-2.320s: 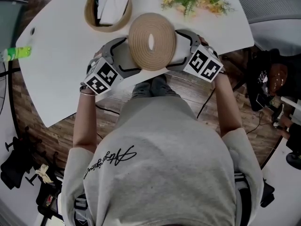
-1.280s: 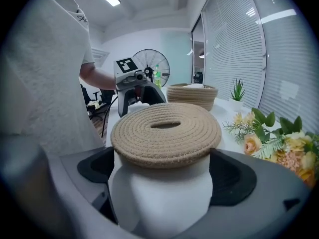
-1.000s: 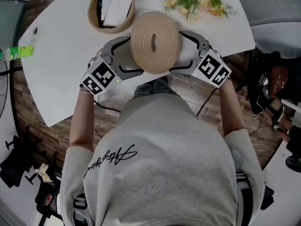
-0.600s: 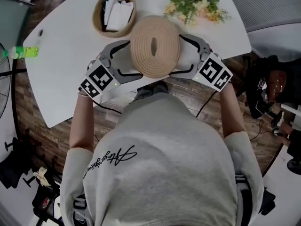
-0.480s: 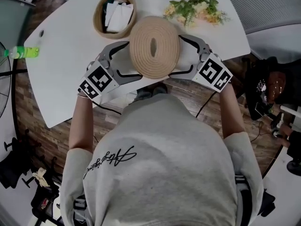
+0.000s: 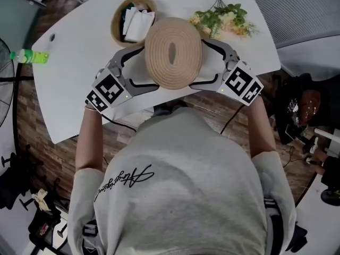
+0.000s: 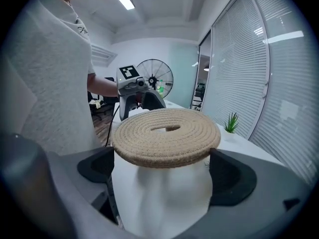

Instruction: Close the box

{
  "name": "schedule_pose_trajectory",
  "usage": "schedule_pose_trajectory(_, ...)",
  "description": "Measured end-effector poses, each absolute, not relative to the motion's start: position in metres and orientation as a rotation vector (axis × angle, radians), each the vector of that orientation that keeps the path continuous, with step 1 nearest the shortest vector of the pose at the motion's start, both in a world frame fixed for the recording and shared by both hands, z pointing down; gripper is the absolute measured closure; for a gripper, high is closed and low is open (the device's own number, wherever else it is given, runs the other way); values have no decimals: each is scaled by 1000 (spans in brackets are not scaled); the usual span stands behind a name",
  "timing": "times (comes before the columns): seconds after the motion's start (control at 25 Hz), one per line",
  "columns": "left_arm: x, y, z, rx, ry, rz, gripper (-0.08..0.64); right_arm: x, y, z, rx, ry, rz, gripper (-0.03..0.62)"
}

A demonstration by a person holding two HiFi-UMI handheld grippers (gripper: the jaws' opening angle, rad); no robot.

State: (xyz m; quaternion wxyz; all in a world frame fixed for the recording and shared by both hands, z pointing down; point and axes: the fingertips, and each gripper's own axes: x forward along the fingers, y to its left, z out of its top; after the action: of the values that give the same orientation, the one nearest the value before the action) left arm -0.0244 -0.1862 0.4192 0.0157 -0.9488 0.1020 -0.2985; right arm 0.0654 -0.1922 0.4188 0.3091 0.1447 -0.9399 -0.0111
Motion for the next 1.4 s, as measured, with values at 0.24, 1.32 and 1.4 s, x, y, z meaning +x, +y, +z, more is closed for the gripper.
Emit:
schedule_pose_trajectory(0.24, -25, -188, 415, -2943, 328, -923, 51, 64, -195, 417, 376, -2492, -37, 0)
schedule_pose_trajectory(1.32, -48, -186, 403, -2924, 595, -938, 51, 39, -207, 399, 183, -2564, -159, 0)
schedule_pose_trajectory(1.4, -52, -189, 404, -2928, 593, -932, 51, 35, -209, 399, 188, -2562, -161, 0)
